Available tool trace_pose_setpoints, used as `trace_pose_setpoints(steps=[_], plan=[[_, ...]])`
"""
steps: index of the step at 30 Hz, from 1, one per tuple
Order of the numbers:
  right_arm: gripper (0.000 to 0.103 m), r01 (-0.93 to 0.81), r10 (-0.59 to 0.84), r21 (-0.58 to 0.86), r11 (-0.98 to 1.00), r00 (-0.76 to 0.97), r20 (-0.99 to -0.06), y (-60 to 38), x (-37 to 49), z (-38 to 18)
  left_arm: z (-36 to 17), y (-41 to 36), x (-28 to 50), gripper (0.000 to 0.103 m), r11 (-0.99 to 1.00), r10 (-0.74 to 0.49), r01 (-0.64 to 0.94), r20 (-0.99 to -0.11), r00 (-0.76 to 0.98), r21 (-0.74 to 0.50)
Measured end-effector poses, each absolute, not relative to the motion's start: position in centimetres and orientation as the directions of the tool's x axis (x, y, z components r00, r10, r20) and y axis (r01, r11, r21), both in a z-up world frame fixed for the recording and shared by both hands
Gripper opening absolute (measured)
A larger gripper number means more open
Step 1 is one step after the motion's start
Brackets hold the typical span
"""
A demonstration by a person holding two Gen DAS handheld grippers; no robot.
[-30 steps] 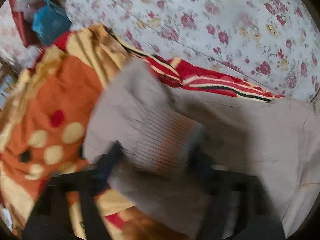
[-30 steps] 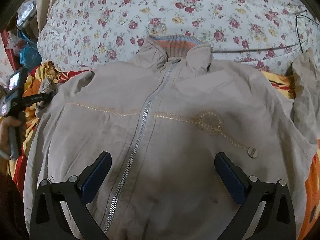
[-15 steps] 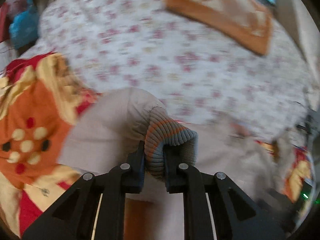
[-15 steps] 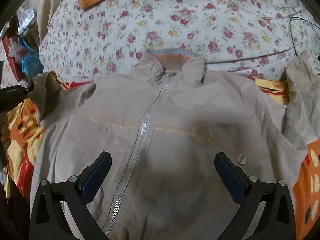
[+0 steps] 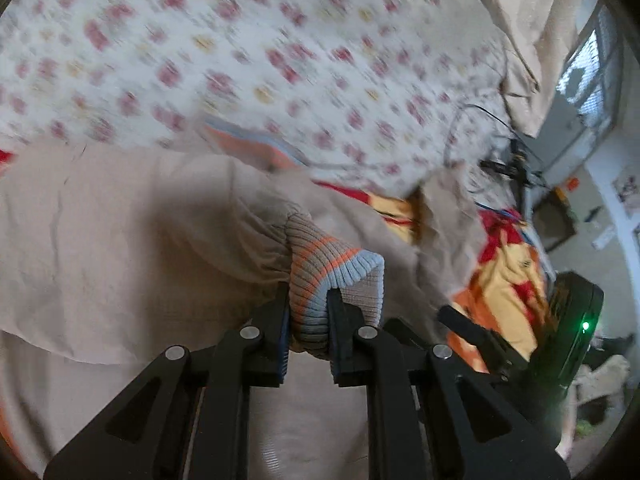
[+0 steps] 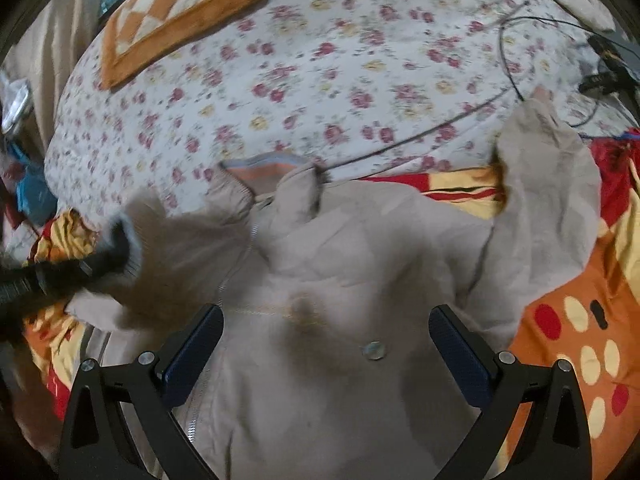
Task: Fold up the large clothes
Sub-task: 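Grasp the striped sleeve cuff with the left gripper and lift it, then carry the cuff across the jacket front toward the right gripper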
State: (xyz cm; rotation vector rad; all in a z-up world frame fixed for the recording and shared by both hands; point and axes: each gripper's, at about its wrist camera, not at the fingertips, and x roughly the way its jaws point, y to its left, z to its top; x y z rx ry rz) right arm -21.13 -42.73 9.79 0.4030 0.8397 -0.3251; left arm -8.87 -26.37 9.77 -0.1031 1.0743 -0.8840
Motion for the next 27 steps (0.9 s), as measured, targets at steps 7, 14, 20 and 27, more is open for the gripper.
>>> trace_pose_setpoints(steps=[7,14,20,27], plan=[[0.103,0.479,-0.050,0.323,0.816,0.616,-0.786,-44.8,-21.5,8.4,11.0,-22.6,-9.8,0.069,0.709,-0.619,0.579,-0.748,0.239,-0.402],[0.103,0.424,0.073,0.436,0.793,0.645,-0.760,-43.4,-21.1,7.3,11.5,-14.6,-8.9,0.082,0.810,-0.532,0.493,-0.751,0.390,-0.318],[0.103,0.393,0.142,0.493,0.776,0.653,-0.744,-42.4,-20.7,6.3,7.5,-8.7,-7.3,0.081,0.925,-0.345,0.316,-0.817,0.461,-0.212],[0.103,0.368,0.209,0.554,0.747,0.661,-0.720,-41.9,-18.3,4.8,3.1,-6.1,-4.6,0.081,0.975,-0.217,0.144,-0.862,0.458,-0.168]])
